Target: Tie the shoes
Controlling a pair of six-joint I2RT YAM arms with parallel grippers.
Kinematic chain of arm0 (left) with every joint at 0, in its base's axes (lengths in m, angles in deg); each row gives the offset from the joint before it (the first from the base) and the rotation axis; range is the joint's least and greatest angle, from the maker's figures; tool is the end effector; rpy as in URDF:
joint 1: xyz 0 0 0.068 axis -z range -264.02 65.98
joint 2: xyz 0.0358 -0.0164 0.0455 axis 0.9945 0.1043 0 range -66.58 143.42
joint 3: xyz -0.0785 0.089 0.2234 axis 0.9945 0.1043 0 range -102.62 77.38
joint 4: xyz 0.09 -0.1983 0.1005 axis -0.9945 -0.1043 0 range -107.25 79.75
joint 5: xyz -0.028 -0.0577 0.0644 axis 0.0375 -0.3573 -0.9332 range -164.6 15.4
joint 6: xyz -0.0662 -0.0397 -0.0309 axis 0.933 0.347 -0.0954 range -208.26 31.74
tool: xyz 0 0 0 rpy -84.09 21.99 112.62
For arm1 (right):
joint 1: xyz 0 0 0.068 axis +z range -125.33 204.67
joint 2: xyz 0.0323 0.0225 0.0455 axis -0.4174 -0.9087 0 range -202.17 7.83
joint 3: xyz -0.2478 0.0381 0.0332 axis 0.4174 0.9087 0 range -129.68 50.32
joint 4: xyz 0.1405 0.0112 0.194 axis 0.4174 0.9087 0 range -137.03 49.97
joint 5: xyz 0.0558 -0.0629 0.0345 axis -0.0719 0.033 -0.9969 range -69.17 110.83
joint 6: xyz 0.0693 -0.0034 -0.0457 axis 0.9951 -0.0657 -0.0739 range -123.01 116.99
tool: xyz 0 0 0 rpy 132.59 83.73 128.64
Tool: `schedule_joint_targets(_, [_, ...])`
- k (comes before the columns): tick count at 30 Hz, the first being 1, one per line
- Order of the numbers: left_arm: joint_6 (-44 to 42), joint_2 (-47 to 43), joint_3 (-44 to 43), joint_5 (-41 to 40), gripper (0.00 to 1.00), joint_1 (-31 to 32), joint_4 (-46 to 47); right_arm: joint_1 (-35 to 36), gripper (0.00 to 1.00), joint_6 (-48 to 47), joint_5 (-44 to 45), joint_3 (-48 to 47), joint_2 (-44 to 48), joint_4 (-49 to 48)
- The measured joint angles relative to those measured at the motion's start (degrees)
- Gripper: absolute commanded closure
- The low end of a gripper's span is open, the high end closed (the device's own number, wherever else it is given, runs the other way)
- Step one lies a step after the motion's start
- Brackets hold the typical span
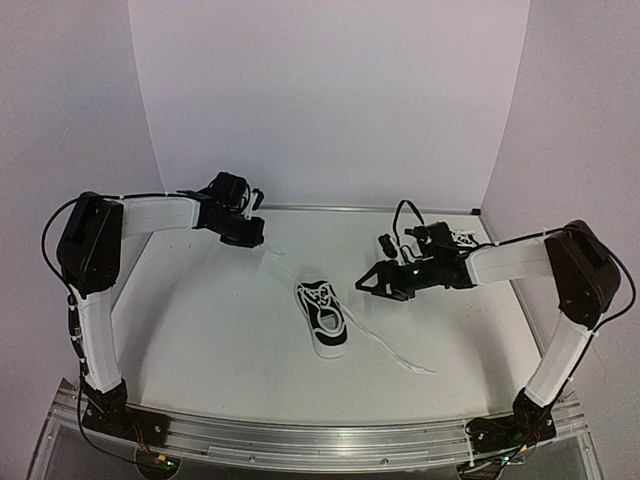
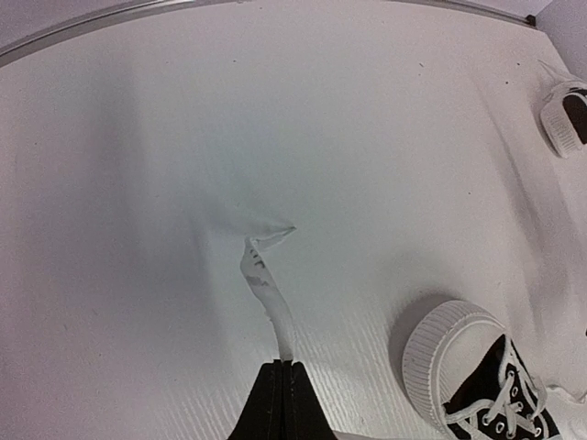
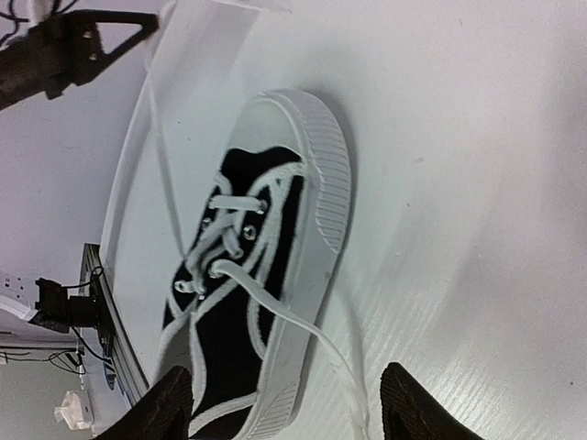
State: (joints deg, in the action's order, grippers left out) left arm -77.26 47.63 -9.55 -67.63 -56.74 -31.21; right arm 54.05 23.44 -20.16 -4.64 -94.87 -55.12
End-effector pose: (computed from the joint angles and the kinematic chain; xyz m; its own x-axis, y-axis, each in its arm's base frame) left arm 0.3887 -0.2102 0.1783 -0.7513 0.1741 -0.6366 0.3905 0.8949 -0.2161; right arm 0.2957 0.2212 0.1450 -0.8588 -0.0977 -0.5030 -0.4780 0.5064 0.7177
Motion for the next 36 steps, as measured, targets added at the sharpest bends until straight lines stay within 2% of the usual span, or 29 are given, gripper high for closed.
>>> schedule_joint_targets(6, [-1.0,-0.6,0.3,6.6,1.00,0.1,0.5,0.0,0.37,-7.2,0.4,0.0,3.1,5.3])
schedule_joint_targets(10, [-0.9,-4.1,4.4,11.1,1.00,0.1,2.0,1.0,0.40,-10.3,-0.1,0.3,2.1,8.5])
schedule_joint_targets(15, [0.0,-8.0,9.8,14.9,1.00,0.1,3.8,6.5,0.44,-11.6,-0.5,-0.5,-1.6,9.2])
schedule_joint_targets(21, [1.1,-8.6,12.6,14.2,1.00,0.2,4.3,10.7,0.46,-11.2,-1.5,-3.9,-5.8,9.0])
schedule_joint_targets(28, [2.1,-8.7,14.7,11.0,1.00,0.2,2.9,11.5,0.45,-10.4,-1.9,-4.9,-5.8,8.4])
schedule_joint_targets(29, [2.1,-8.7,15.0,10.7,0.97,0.2,2.7,11.5,0.44,-10.3,-1.8,-4.9,-5.5,8.5])
schedule_joint_targets(30, [2.1,-8.7,15.1,10.3,0.89,0.2,2.1,11.5,0.42,-10.2,-1.7,-4.6,-4.8,8.6])
schedule_joint_targets(33, [1.3,-8.6,15.2,9.1,0.62,0.2,0.5,11.3,0.39,-9.7,-1.1,-3.6,-1.3,9.7])
schedule_joint_targets(36, [-0.5,-8.5,15.0,7.7,0.51,0.2,-1.0,10.2,0.37,-9.4,1.1,-3.0,3.6,11.4])
